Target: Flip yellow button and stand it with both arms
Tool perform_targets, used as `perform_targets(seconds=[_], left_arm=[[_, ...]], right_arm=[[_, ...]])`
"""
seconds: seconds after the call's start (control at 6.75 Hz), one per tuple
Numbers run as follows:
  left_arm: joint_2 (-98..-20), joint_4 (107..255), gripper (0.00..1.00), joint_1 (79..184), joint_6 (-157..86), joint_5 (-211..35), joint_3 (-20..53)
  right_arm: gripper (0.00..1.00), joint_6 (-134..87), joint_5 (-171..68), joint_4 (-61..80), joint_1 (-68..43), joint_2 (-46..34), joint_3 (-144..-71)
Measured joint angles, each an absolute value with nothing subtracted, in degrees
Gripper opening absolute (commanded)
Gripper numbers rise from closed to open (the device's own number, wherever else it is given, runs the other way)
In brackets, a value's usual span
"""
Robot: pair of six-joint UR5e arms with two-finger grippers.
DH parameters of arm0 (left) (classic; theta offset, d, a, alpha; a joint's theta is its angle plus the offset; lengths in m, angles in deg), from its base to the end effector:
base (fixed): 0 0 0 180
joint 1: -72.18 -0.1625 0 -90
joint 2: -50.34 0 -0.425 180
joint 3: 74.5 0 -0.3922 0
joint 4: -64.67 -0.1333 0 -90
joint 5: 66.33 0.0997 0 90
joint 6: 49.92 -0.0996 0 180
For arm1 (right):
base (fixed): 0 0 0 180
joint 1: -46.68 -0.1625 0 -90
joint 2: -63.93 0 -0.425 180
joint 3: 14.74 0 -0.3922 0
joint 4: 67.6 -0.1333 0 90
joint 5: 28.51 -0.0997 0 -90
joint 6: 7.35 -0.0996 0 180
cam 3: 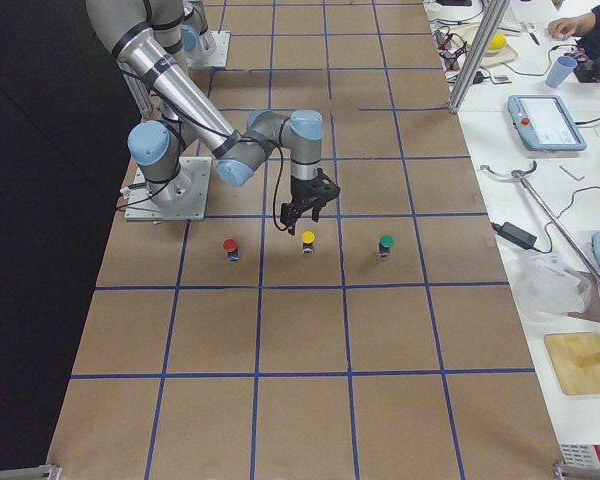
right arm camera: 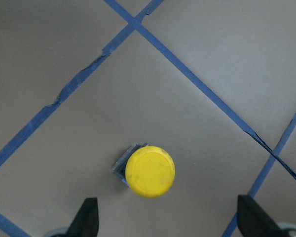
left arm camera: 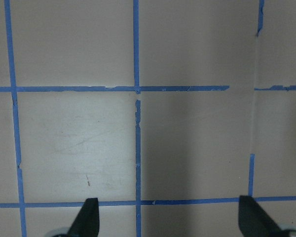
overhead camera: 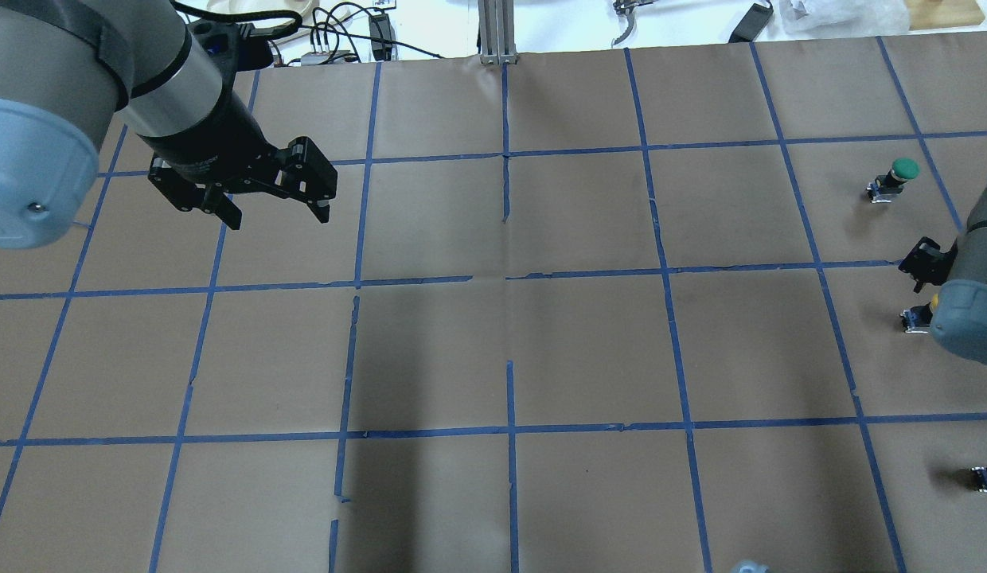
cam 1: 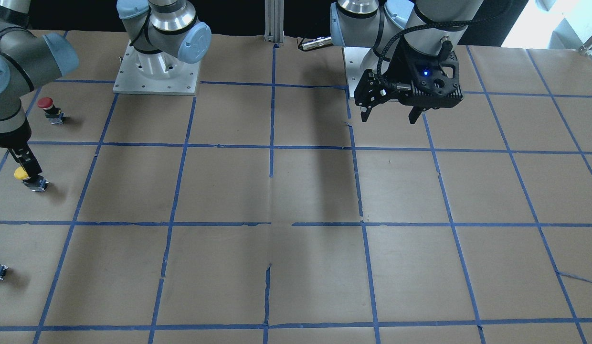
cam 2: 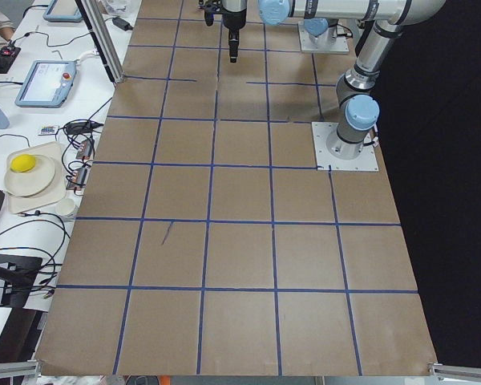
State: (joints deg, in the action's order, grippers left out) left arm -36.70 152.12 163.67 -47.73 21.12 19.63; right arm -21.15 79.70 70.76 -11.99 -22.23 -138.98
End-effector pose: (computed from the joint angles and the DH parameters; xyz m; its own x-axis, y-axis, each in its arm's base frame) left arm -0.1500 -0.4685 0.4819 -0.9989 -0.0112 0.0454 -0.0122 0.9997 -0.0224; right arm -0.1478 -0.4394 0.2694 -0.6378 0.7264 0.2560 0.6835 0.6870 -0.2467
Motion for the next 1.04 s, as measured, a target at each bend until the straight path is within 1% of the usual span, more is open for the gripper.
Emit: perform_targets(seconds=[0.3,0.59,0.74,1.04], left_arm=[[-36.58,152.12,1.0,163.68,-47.73,21.12,19.7],[-36.51,152.11,1.0,163.68,-47.72,21.12,19.71],[-36.5,152.12,1.0,163.67,-47.73,21.12,19.71],[-36.49,152.17,1.0,163.68,-47.73,21.18,19.78]], right_arm=[[1.0,-18.29,72.61,51.22,-12.68,-29.44,-132.16],[1.0,-13.38,66.28,28.22,-17.03,-34.7,-122.43],[1.0,-11.99,63.72,21.92,-21.37,-36.4,-118.86],[1.0,-11.63,60.85,17.17,-34.3,-37.92,-114.72]])
